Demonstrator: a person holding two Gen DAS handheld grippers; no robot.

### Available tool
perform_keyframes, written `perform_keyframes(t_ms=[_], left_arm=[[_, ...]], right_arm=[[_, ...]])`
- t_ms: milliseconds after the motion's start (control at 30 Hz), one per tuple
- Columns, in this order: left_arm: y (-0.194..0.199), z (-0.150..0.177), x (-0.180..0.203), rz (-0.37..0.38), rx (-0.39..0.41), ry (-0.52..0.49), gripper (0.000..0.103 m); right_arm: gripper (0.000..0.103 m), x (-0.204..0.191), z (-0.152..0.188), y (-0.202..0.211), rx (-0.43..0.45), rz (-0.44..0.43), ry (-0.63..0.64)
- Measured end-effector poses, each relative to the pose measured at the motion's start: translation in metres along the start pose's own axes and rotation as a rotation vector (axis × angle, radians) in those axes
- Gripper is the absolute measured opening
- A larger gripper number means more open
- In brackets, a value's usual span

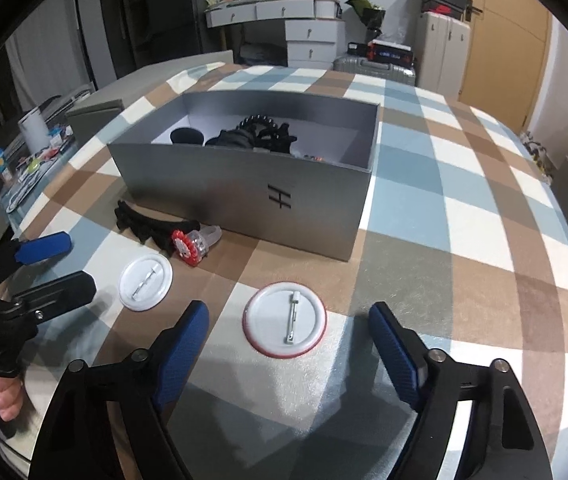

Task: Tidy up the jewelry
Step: 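Grasp the red-rimmed white pin badge with the right tool, then grasp the plain white pin badge with the left tool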

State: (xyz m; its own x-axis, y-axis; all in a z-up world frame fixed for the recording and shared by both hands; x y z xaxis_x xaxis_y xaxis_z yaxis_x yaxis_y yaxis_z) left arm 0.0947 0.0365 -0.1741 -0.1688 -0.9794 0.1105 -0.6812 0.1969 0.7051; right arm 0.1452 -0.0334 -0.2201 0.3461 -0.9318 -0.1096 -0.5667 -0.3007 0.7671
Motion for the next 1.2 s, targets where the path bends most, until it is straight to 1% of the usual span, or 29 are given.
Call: perform_keyframes(t_ms=[133,267,333,367,433,933,1100,1167,1200], left_arm=[[0.0,0.001,0.0,0.002,-0.004,-0.001,0.095],[0.002,0.001,0.003,0.005,0.005,-0.015,0.095],[0.002,0.001,0.004,0.008,0.004,-0.017,0.095],[0.003,0.001,0.004,0.01,0.003,-0.014,0.095],[0.003,0.001,0.005,0.014,0.0,-0.01,0.095],[0.006,0.004,0.007,0.013,-0.008,-0.009,0.095],[0.003,0.002,0.014,0.021,-0.023,-0.032,0.095],[0.004,-0.002,0.023,0.06,-0.008,-0.068,0.095],[0.005,-0.004,0.025,0.05,-0.002,-0.085,0.095]], right_arm=[[0.077,0.001,-0.001,0.001,0.006,0.003,-0.001],[0.058,0.002,-0.002,0.002,0.02,0.041,0.013],[0.05,-0.001,-0.001,0.003,0.023,0.034,0.027],[0.042,-0.004,0.0,0.003,0.025,0.025,0.041],[0.041,-0.007,0.001,0.005,0.031,0.02,0.063],[0.041,0.0,-0.002,0.008,0.049,-0.033,-0.016],[0.041,0.002,-0.005,0.018,0.091,-0.074,-0.049],[0.041,0.003,-0.006,0.021,0.104,-0.082,-0.056],[0.041,0.002,-0.005,0.023,0.108,-0.089,-0.06]])
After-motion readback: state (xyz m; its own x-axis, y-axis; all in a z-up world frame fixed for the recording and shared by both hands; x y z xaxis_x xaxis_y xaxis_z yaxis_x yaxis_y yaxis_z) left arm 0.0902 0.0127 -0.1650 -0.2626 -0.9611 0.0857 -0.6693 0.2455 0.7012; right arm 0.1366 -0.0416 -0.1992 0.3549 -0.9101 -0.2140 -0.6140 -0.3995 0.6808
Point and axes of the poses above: each gripper's, at about its wrist camera, not at the fingertips, and y roughly against the way its jaws point, x to its right, z to its underside, the point moved 10 cm from there along -y, roughly the way its jaws point, and after that the axes turned 9 degrees about -y, right-handed, at the moved point
